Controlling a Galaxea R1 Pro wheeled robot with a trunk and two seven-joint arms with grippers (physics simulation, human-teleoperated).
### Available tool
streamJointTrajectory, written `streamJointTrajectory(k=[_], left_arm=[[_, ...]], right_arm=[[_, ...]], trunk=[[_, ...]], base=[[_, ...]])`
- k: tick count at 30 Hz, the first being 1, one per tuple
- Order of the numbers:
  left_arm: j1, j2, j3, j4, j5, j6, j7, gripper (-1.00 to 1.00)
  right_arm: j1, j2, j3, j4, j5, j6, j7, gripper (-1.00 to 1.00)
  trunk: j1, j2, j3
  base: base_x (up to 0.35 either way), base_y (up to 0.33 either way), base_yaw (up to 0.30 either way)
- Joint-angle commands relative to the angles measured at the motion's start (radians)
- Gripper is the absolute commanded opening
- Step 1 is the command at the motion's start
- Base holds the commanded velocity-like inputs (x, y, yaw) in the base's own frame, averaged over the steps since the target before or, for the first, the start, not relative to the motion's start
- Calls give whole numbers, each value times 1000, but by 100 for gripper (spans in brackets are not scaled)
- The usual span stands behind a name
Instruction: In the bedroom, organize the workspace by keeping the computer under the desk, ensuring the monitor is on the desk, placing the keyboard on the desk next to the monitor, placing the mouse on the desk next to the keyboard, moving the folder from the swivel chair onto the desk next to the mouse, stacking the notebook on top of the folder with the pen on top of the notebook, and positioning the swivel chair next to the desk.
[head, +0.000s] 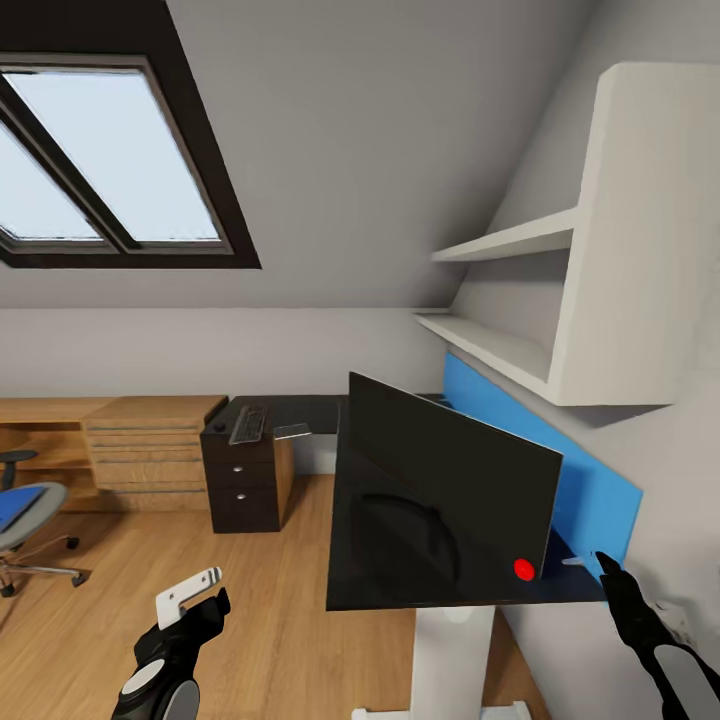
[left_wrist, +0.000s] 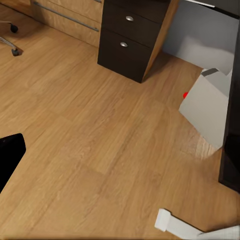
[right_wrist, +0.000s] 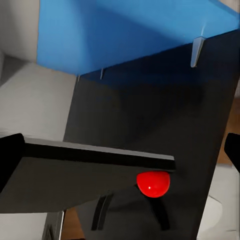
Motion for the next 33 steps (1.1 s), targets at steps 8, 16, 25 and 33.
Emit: streamJointTrajectory(k=[8, 16, 25, 33], left_arm=[[0, 0, -1, -2, 8, 3, 7, 100], [0, 0, -1, -2, 9, 3, 7, 100], [0, 0, -24, 2, 10, 4, 6, 100], [0, -1, -34, 5, 10, 4, 6, 100]], right_arm=[[0, 1, 0, 1, -9, 5, -2, 100], [0, 1, 0, 2, -9, 5, -3, 100], [0, -2, -1, 26, -14, 7, -6, 100], [0, -4, -1, 32, -14, 7, -8, 100]], trunk=[[0, -1, 0], [0, -1, 0], [0, -1, 0], [0, -1, 0]], base=[[1, -37, 0], [161, -3, 0], [105, 0, 0], [83, 0, 0]])
